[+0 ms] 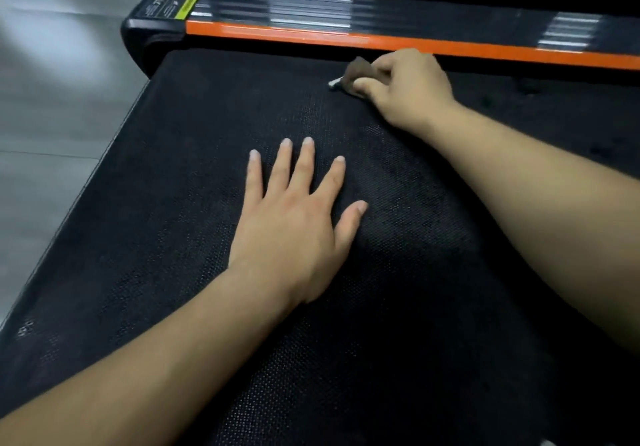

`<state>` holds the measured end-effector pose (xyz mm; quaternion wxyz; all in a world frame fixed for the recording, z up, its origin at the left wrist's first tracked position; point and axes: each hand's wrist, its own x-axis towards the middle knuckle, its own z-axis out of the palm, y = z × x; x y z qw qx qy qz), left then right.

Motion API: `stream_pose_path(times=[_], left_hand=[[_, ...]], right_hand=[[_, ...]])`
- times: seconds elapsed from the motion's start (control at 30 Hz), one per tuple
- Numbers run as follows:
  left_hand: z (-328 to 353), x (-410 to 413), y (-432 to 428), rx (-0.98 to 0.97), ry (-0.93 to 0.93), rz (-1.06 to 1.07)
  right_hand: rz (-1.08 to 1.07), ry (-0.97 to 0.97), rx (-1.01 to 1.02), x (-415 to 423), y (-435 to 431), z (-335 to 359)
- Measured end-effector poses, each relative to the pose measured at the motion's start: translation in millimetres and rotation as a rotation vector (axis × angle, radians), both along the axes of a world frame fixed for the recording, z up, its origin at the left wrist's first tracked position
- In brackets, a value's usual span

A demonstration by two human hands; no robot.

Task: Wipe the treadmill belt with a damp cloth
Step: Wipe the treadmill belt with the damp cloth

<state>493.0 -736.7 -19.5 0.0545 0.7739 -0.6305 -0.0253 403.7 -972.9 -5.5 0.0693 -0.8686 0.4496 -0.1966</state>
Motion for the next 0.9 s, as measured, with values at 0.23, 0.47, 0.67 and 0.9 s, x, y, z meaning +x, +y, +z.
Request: stream_pose_path(times=[0.23,0.47,0.67,0.9], left_hand=[[-2,0,-3,0.039,0.022,-0.006],[-1,0,-2,0.041,0.017,0.003],[0,0,-3,0.051,0.01,0.013],[0,-1,-3,0.051,0.036,0.014]], right_hand=[[-0.299,-0.013,-0.04,-36,-22,3],[-0.372,0.009,0.013,-65,-32,16],[-0.003,-0.002,0.071,-76,11,6],[-0.166,-0.044,0.008,-81,19,6]])
